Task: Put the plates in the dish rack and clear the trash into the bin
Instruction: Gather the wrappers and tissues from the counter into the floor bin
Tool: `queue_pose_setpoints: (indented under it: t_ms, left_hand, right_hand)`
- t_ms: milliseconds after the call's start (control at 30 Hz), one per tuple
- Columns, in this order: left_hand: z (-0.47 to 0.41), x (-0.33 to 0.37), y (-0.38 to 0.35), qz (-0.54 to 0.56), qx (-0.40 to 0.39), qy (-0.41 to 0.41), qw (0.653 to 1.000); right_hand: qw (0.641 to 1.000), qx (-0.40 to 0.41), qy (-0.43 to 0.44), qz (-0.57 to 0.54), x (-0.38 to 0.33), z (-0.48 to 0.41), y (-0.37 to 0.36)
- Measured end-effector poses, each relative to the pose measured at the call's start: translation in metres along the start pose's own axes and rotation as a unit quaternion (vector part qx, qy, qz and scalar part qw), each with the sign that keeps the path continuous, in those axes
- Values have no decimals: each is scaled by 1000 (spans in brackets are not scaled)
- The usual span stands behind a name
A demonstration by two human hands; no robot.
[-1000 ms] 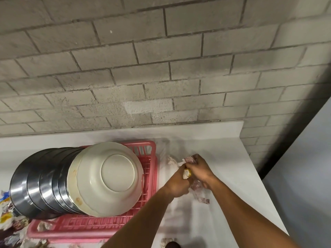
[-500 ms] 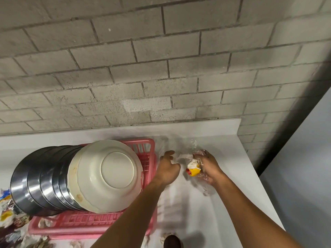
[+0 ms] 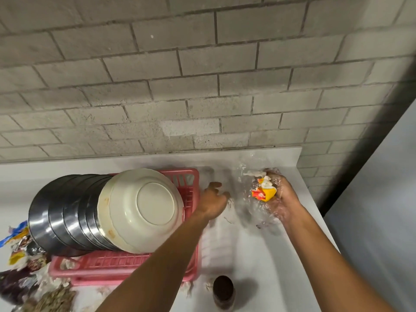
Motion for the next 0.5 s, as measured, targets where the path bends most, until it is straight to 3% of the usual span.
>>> queue_pose_setpoints:
  t_ms: [100,233,367,500]
  left_hand:
    - [-11,-5,-28,-225,-26,-32,973]
    - [-29,-13,-52,-439,-71,-39,895]
    - [-40,-23,-62,-530,-88,-47,842]
    - [-33,-20,-61,-527,-31,-85,845]
  right_hand:
    - [999,-24,-5,-28,-14,16,-2]
    - [999,-26,6,-32,-25,28,5]
    - [998,-32,10,-59,-31,37,12]
    - [998,-14,-16,-57,-23,35,25]
Point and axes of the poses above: each hand's wrist, its own z-axis away from the middle knuckle, its own y-axis out of the back of the hand, x = y × z, the point moved 7 cm from there along -z, towards the middle knuckle, and after that the axes turned 9 degrees about y, right-handed, at the moved point
